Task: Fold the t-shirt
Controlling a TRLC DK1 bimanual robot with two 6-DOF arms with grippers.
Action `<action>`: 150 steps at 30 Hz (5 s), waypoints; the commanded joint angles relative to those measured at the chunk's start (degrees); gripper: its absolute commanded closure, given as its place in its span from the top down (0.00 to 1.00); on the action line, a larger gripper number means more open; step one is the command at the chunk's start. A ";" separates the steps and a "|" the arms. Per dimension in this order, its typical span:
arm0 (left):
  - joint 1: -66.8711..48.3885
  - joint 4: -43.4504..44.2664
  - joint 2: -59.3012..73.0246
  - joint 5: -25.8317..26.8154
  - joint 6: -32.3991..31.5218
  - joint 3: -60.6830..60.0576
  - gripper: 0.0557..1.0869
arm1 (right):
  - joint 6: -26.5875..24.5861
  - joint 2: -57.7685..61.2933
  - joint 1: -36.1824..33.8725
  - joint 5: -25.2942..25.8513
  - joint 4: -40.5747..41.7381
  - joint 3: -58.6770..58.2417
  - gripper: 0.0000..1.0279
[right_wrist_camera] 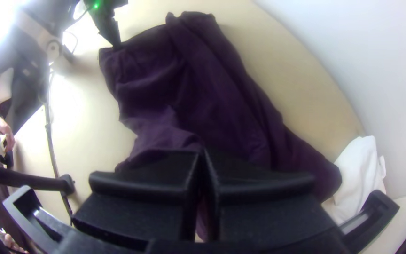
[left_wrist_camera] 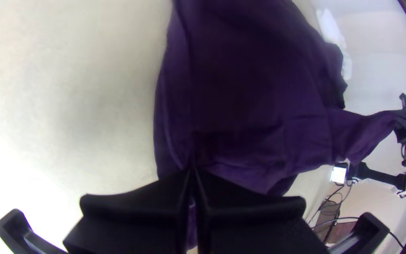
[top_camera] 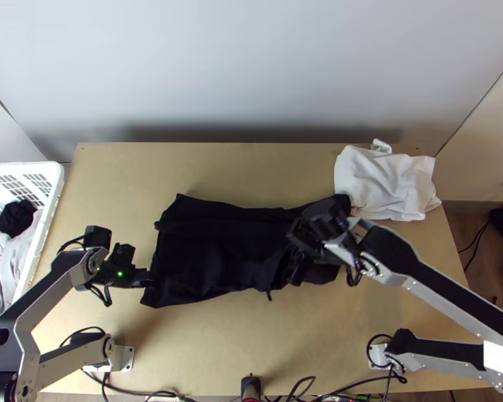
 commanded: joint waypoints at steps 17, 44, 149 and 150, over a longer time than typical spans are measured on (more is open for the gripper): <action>5.92 -3.11 -2.00 15.96 -15.06 18.53 0.03 | 0.24 -2.74 -11.18 -4.71 -0.83 -4.77 0.03; 10.67 -1.97 4.32 20.27 -16.03 23.28 0.03 | -3.71 -4.32 -21.37 -6.12 -1.09 -9.86 0.03; 1.18 28.18 24.28 9.37 -25.96 24.07 0.03 | 18.88 15.19 -2.21 -16.31 4.10 3.14 0.95; 1.18 28.44 24.28 9.37 -26.22 24.16 0.03 | 18.97 16.86 -1.95 -16.66 4.53 3.76 0.95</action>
